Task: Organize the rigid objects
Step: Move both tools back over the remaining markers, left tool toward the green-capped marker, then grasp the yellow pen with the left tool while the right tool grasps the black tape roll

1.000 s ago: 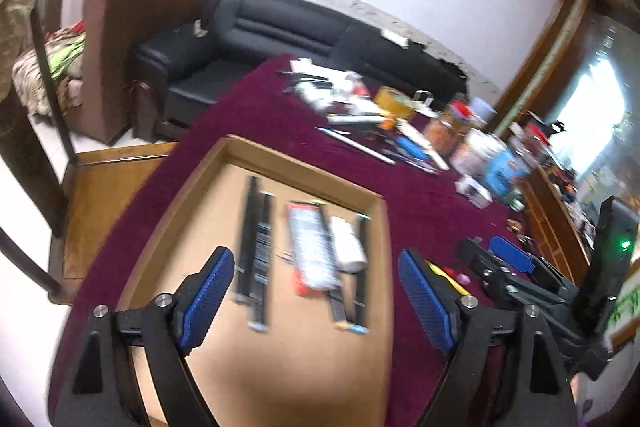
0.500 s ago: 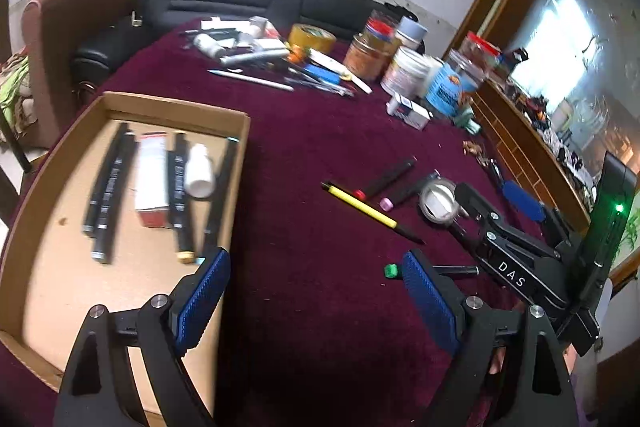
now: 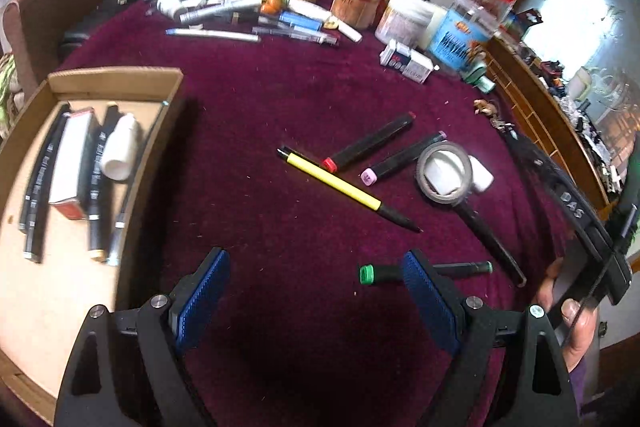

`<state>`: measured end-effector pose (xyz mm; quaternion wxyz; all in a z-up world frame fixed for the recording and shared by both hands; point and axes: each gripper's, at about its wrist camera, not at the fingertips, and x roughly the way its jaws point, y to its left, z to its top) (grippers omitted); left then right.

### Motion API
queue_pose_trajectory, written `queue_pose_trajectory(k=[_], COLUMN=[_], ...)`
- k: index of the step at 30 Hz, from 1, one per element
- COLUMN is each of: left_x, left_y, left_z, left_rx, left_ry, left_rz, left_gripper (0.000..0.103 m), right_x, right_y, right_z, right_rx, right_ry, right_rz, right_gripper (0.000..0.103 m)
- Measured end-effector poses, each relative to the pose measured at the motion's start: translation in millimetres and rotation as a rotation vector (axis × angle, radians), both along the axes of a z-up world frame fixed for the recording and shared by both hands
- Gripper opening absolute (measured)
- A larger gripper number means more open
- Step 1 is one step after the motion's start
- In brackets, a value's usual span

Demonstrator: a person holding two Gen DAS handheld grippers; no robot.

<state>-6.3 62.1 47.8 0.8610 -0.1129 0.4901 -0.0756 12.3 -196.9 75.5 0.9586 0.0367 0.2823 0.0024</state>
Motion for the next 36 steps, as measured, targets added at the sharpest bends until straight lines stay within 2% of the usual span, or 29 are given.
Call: queue_pose_trajectory(k=[3,6,8,11,14,16,17,19,20,22,24,29,31,33,34,36], left_x=[18.0,33.9,47.1,60.7,70.2,61.6,58.7,51.9,50.0,43.9,39.3,21.5,14.9,7.4,4.3,2.8], left_y=[-12.0,-25.2,-34.5,-49.2,-60.5,-65.7,-64.6,-56.9,-54.6,-50.3,-48.7,-25.8,-11.7,6.1,12.1,12.9], left_z=[-11.2,-18.8,-27.2,-29.1,-34.3,-35.7,-35.1,-30.7,-28.8,-23.7,-21.2,-24.5,-29.2,-29.8,-26.0,-17.4], left_rx=[-0.022,-0.034,-0.024,0.060,0.166,0.266,0.258,0.229,0.217,0.219,0.217,0.160,0.107,0.008,-0.021,-0.030], left_ry=[0.039,0.050,0.064,0.024,-0.003,-0.046,-0.056,-0.051,-0.047,-0.046,-0.053,-0.024,0.003,0.016,0.007,-0.027], left_rz=[0.013,0.024,0.043,0.057,0.017,-0.016,-0.030,-0.057,-0.065,-0.083,-0.098,-0.082,-0.065,-0.046,-0.042,-0.072], left_gripper=[0.090,0.090,0.090,0.090,0.089,0.073,0.069,0.046,0.040,0.022,0.012,0.010,0.010,0.010,0.010,0.010], right_x=[17.5,20.1,19.9,20.1,19.0,19.0,19.2,19.4,19.6,19.8,20.1,21.8,22.6,23.3,23.2,23.5], right_y=[-27.7,-40.9,-41.8,-38.0,-36.5,-37.3,-38.1,-39.2,-39.2,-38.9,-38.5,-37.9,-37.3,-36.0,-35.0,-32.5], right_z=[-15.6,-18.6,-19.0,-20.8,-20.8,-20.8,-21.3,-22.1,-22.5,-23.6,-25.2,-31.2,-33.5,-35.1,-35.7,-36.5], right_rx=[0.079,0.158,0.164,0.161,0.161,0.158,0.161,0.165,0.163,0.160,0.157,0.146,0.148,0.147,0.144,0.138], right_ry=[0.108,0.122,0.125,0.136,0.137,0.135,0.136,0.140,0.142,0.146,0.153,0.175,0.185,0.190,0.191,0.195], right_rz=[-0.055,-0.063,-0.062,-0.049,-0.045,-0.051,-0.053,-0.059,-0.061,-0.065,-0.068,-0.082,-0.081,-0.079,-0.079,-0.074], right_gripper=[0.081,0.081,0.081,0.081,0.081,0.081,0.081,0.081,0.081,0.081,0.081,0.081,0.081,0.081,0.081,0.081])
